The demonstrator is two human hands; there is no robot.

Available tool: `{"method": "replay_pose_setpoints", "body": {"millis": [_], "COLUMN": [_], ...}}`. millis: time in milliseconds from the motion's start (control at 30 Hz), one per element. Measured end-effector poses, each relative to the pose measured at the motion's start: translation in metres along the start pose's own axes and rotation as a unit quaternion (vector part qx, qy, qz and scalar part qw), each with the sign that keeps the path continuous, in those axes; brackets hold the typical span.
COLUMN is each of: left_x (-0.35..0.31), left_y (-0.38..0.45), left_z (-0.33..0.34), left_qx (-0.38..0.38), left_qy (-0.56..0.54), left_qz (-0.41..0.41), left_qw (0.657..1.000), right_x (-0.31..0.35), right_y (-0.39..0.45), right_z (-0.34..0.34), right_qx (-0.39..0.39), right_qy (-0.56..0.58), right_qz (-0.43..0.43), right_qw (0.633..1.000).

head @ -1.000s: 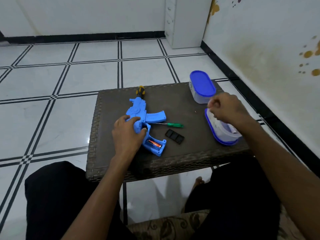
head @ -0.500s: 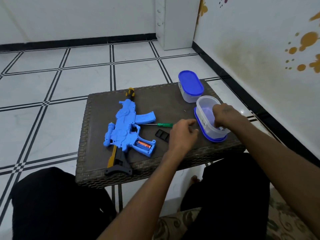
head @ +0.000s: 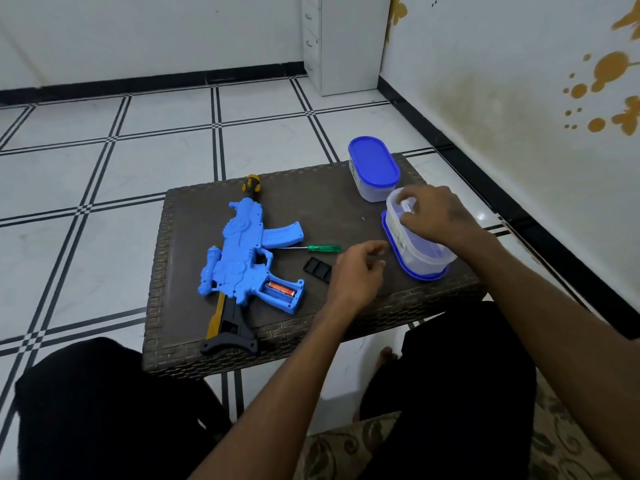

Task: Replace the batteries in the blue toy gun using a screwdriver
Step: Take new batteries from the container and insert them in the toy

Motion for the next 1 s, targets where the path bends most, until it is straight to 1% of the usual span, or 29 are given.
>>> {"method": "replay_pose_setpoints", "body": {"millis": [67,133,200,267,333,400,467,533,567,633,733,867,1000], "left_x": [0.013,0.029,0.046,0.059,0.074,0.09,0.104,0.116,0.123,0.127,0.131,0.129,0.132], "left_y": [0.001,0.0,-0.005,-0.012,-0.02,-0.026,-0.028,-0.027,-0.027,-0.028,-0.028,-0.028,-0.025], "left_z": [-0.014,-0.034,-0.056,-0.08,-0.109,-0.134,-0.151,-0.159,-0.161,-0.161,-0.161,-0.162,-0.161], "left_qx": [-0.051,-0.126,-0.191,-0.248,-0.302,-0.327,-0.318,-0.286,-0.27,-0.244,-0.234,-0.238,-0.24], "left_qy": [-0.006,-0.019,-0.032,-0.036,-0.014,0.03,0.11,0.175,0.179,0.152,0.133,0.118,0.118], "left_qz": [-0.018,-0.037,-0.055,-0.056,-0.046,-0.028,-0.018,-0.022,-0.034,-0.055,-0.06,-0.065,-0.061], "left_qw": [0.999,0.991,0.979,0.967,0.952,0.944,0.941,0.942,0.945,0.956,0.961,0.962,0.961], "right_x": [0.023,0.05,0.076,0.094,0.107,0.115,0.121,0.125,0.126,0.128,0.133,0.138,0.142], "right_y": [-0.006,-0.012,-0.019,-0.027,-0.036,-0.043,-0.049,-0.052,-0.053,-0.057,-0.059,-0.061,-0.059], "right_z": [-0.001,0.009,0.027,0.042,0.059,0.076,0.088,0.096,0.101,0.103,0.106,0.105,0.102], "right_qx": [-0.02,-0.023,-0.004,0.011,0.042,0.078,0.11,0.127,0.132,0.137,0.149,0.153,0.173], "right_qy": [0.059,0.112,0.155,0.185,0.208,0.242,0.261,0.267,0.271,0.287,0.315,0.315,0.265], "right_qz": [-0.021,-0.042,-0.062,-0.065,-0.065,-0.059,-0.053,-0.053,-0.05,-0.04,-0.029,-0.067,-0.107], "right_qw": [0.998,0.993,0.986,0.981,0.975,0.965,0.958,0.954,0.952,0.947,0.937,0.934,0.943]}}
Point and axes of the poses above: each hand's wrist, its own y-axis towards the middle knuckle, its own z-axis out of the palm, x = y × z, the point moved 3 cm from there along y, towards the middle knuckle, and after that the axes turned 9 degrees about -x, right-handed, at the moved point
